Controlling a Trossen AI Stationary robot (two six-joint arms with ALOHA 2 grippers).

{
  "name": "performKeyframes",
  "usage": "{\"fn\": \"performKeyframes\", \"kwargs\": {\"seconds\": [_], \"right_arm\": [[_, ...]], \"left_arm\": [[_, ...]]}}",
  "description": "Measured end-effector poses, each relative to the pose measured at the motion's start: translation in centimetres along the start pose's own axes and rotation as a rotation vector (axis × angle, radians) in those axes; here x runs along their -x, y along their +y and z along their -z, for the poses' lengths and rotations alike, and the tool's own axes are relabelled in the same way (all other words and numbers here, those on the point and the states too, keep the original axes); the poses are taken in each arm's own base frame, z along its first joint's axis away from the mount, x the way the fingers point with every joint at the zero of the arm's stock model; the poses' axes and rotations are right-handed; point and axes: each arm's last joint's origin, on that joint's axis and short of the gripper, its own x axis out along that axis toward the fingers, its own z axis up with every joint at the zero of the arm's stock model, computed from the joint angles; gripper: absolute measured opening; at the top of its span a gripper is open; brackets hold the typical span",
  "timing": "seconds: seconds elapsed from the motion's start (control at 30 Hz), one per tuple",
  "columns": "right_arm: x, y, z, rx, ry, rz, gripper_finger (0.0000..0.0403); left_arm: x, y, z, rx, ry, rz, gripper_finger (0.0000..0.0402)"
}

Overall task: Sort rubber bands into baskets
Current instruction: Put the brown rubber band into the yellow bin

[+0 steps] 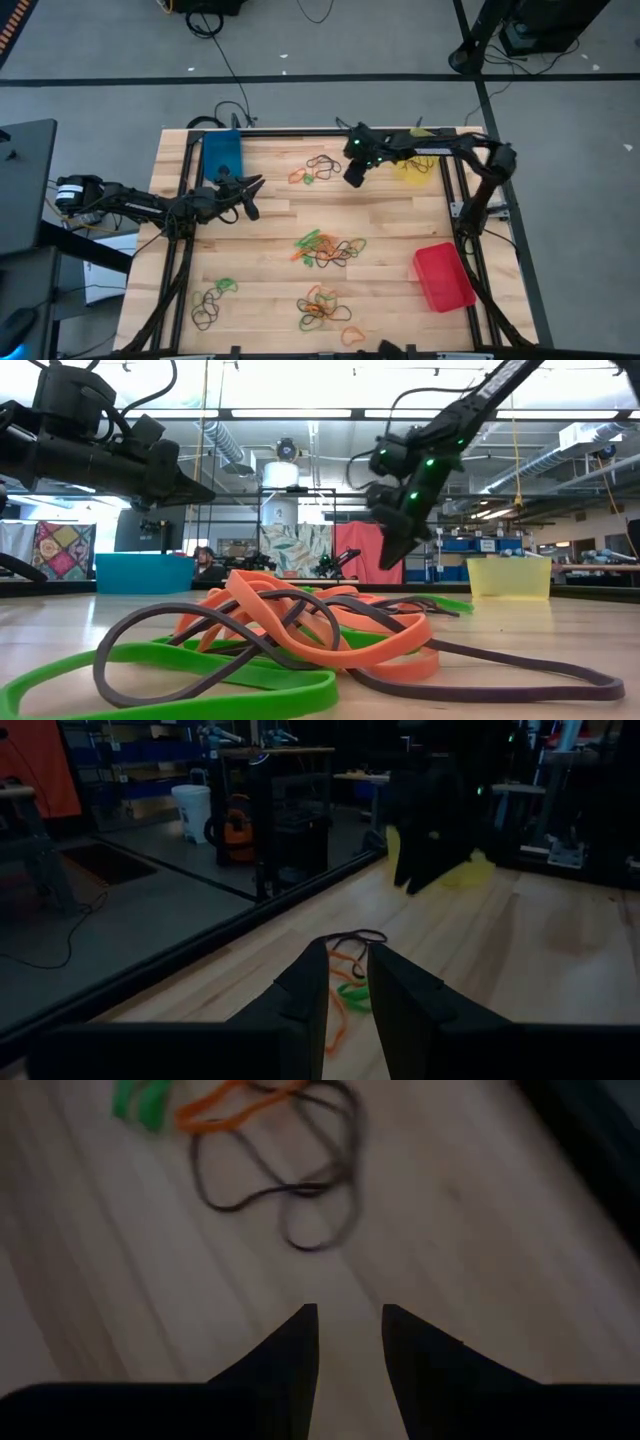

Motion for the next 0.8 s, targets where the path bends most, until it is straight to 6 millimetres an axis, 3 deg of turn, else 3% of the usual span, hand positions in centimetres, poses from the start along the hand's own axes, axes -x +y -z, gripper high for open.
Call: {"fn": "performKeyframes", "kwargs": {"seconds": [0.27,0.67,0.8], "right_arm": [[-2.8,2.2,-2.8,0.230,0.031,-0.010,0.0125],[-6.0,0.8,-4.1,0.296,0.196,-0.021,0.0121],[-6.0,0.9,-4.2,0.320,0.210,-0.029,0.0076]], "left_arm": [[0.0,0.0,0.0,-0.004,0.004,-0.001,0.0078],[0.0,0.0,0.1,-0.006,0.006,0.000,0.0078],[0.0,0.0,0.1,-0.007,0.006,0.000,0.0078]]}}
